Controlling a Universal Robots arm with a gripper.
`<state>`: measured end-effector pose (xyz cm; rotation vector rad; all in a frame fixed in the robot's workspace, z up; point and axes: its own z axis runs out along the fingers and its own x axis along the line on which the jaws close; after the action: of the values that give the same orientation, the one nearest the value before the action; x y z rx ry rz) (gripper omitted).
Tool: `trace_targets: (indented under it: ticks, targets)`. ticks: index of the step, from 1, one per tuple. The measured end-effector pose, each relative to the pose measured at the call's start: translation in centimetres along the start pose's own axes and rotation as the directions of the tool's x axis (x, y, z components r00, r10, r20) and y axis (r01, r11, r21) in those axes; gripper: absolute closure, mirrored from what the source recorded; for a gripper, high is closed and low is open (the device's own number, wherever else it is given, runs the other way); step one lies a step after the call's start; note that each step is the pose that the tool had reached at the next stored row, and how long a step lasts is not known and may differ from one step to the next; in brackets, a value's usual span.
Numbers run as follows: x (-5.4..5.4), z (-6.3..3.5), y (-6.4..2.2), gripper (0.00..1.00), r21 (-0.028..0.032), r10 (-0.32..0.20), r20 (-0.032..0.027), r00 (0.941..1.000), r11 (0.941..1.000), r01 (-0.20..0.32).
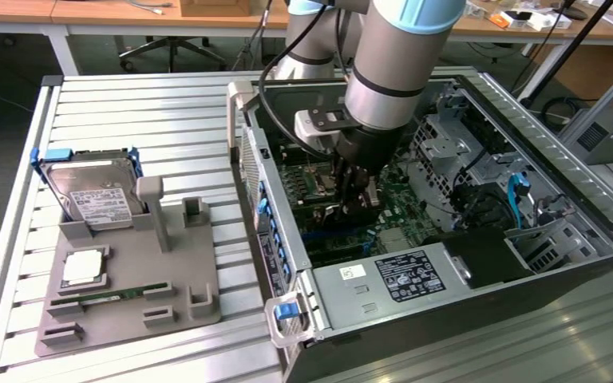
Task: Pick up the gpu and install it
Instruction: 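Insert the gpu into the slot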
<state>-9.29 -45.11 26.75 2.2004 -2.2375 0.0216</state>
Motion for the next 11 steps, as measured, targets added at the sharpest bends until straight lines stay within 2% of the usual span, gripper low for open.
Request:
trace_targets:
  ticks: [10,11]
  targets:
    - [0.00,0.28,0.00,0.73,-0.0003,-0.002,0.0006,1.0000,1.0000,0.002]
    - [0.00,-0.13,0.00,0.73,-0.0003,-0.003,0.0006,1.0000,1.0000,0.003]
